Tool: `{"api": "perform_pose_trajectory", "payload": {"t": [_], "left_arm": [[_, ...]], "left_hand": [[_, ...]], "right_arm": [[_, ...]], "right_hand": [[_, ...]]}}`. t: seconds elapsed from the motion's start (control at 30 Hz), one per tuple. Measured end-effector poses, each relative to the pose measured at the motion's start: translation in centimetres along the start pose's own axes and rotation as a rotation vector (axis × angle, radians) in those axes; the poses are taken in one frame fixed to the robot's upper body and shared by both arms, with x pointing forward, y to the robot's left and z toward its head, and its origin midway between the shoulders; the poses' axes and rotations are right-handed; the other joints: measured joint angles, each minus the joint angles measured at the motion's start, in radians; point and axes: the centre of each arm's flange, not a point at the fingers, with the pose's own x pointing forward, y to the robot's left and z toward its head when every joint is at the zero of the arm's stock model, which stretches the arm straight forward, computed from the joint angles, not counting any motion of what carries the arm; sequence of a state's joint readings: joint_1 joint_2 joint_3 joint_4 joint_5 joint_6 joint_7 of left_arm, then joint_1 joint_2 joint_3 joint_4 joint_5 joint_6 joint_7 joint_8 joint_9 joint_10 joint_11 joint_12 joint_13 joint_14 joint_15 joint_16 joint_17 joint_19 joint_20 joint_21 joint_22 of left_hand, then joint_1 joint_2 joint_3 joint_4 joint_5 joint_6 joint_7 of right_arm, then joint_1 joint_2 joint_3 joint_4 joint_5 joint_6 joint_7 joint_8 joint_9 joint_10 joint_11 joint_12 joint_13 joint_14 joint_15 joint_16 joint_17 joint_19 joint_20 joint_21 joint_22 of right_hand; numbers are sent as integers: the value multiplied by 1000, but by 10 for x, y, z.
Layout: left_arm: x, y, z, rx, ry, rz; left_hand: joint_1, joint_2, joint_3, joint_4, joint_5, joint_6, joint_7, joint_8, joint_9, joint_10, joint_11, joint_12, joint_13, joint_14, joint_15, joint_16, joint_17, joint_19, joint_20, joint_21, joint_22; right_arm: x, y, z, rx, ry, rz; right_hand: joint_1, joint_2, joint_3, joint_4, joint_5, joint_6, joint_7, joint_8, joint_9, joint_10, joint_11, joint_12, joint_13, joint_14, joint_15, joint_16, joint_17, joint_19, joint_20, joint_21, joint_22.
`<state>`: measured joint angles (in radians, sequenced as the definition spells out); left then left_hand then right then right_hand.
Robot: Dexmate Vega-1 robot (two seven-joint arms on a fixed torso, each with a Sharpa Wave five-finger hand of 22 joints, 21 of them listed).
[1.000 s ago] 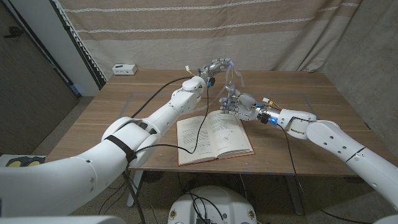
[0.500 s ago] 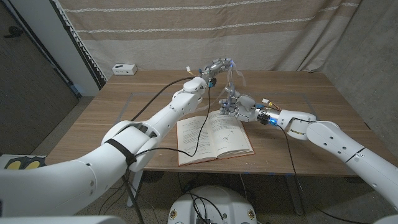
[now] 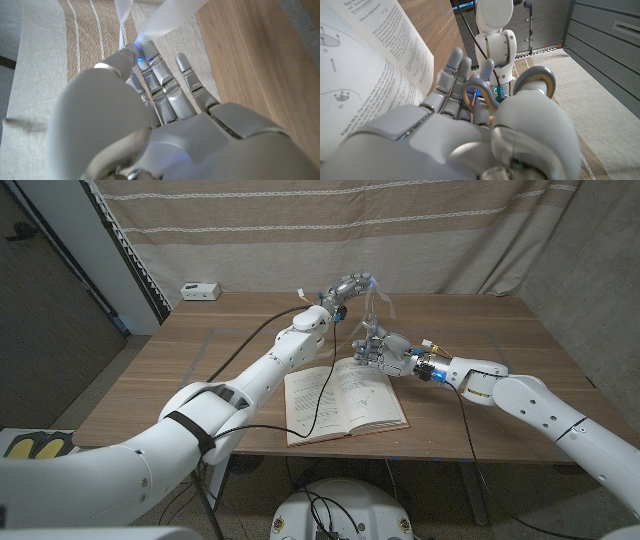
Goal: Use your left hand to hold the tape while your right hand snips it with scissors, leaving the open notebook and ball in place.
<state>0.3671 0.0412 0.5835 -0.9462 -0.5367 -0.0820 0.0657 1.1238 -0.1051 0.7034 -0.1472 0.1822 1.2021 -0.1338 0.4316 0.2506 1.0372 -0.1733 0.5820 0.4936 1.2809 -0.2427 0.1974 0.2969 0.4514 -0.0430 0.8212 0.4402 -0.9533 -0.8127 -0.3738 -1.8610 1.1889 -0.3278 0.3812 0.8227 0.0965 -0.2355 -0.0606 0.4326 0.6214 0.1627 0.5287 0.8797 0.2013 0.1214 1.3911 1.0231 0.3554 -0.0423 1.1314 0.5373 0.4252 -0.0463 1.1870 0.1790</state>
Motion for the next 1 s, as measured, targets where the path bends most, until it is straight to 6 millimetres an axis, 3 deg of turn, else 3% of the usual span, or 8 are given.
{"api": "perform_pose_trajectory", "payload": {"t": [1.0], "left_arm": [[-15,7,-3,-86,36,-36]], "left_hand": [[0,0,0,0,0,14,4,0,-8,0,0,6,-10,0,0,0,0,-11,0,15,-9]], "right_arm": [[-2,-7,-3,11,-1,-31]], "right_hand": [[0,0,0,0,0,0,0,-11,0,-4,4,-1,0,-2,2,-4,3,0,0,-7,0]]}}
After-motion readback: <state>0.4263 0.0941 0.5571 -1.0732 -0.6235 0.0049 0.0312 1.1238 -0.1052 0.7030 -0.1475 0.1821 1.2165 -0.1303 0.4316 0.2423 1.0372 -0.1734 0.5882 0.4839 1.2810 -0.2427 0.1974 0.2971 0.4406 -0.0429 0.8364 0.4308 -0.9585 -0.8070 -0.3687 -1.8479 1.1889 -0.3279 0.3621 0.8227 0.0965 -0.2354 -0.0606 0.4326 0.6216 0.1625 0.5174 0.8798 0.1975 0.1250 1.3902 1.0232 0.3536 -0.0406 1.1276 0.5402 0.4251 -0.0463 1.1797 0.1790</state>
